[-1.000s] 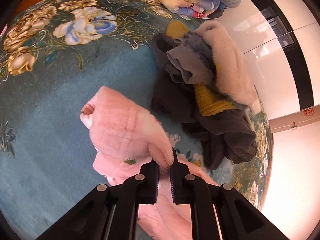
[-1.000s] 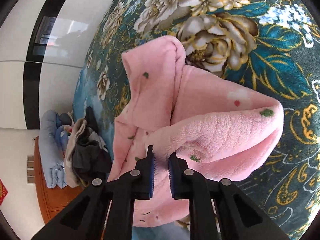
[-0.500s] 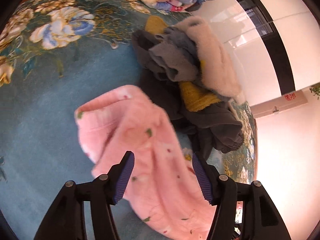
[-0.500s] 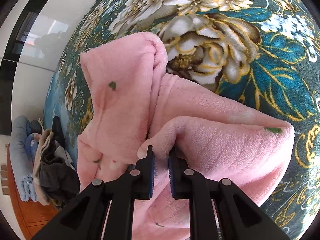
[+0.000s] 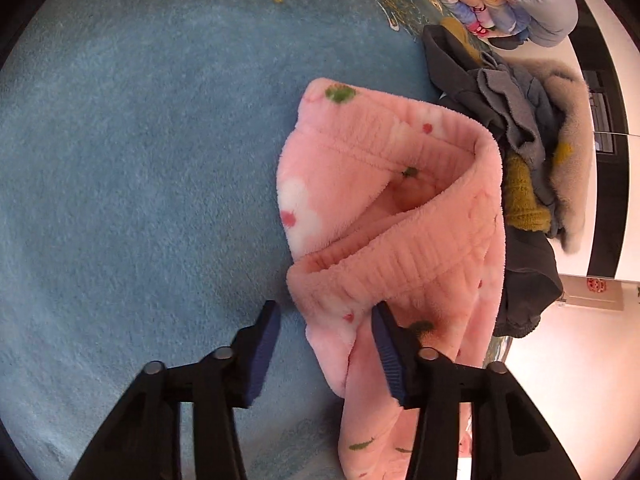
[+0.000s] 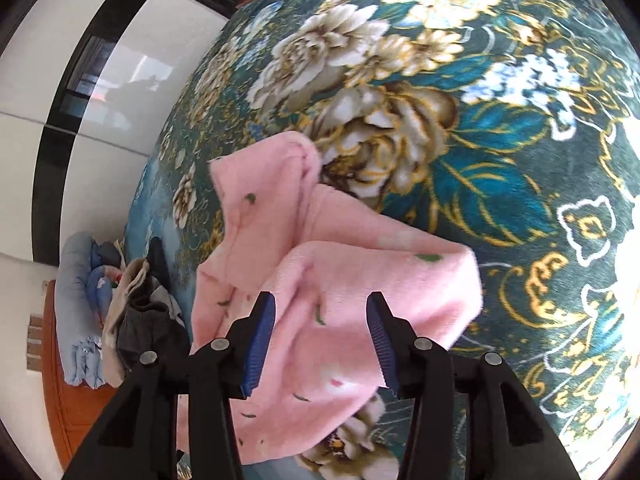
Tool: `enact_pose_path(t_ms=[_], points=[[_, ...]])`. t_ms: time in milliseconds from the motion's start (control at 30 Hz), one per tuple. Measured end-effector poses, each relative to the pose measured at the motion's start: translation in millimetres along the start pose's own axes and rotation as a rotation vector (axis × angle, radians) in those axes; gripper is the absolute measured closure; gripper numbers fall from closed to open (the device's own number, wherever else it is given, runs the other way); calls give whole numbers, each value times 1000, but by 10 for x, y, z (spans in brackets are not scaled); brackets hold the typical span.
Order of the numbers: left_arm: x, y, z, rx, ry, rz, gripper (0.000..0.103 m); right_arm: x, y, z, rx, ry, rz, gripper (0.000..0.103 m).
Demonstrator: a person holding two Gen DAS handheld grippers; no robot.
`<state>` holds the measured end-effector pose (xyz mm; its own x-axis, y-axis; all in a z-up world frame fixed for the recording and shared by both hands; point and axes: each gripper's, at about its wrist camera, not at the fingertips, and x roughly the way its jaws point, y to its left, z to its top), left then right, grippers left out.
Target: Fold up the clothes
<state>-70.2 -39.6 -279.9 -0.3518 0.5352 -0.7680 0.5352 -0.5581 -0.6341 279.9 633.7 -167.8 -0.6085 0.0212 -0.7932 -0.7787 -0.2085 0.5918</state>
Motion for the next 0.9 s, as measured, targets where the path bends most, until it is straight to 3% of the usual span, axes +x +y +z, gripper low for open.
enact_pose_path(t_ms=[67,133,333,433,533,733,900], points=[[-8,8,-11,-40,-16,-17,85,-5,-176,-19,49,5,-21,54],[-96,-1,-15,-55,-45,-32,88,19,-264,-52,75,17,-27,54],[-842,6,62,-22,-193,-41,91,105,-263,-142,64,49,-10,54],[-1417,254,180,-36,-300,-45,91,81,-216,-154,20,44,-4,54],[-1749,593,308,-48,-375,17,91,38,-301,-166,4,32,-20,54],[-1729,1389,215,-179,-313,70,91,162,-628,-191,84,43,-46,54],[-1653,1645,38,-253,-290,48,91,347,-426,-92,99,12,32,54]])
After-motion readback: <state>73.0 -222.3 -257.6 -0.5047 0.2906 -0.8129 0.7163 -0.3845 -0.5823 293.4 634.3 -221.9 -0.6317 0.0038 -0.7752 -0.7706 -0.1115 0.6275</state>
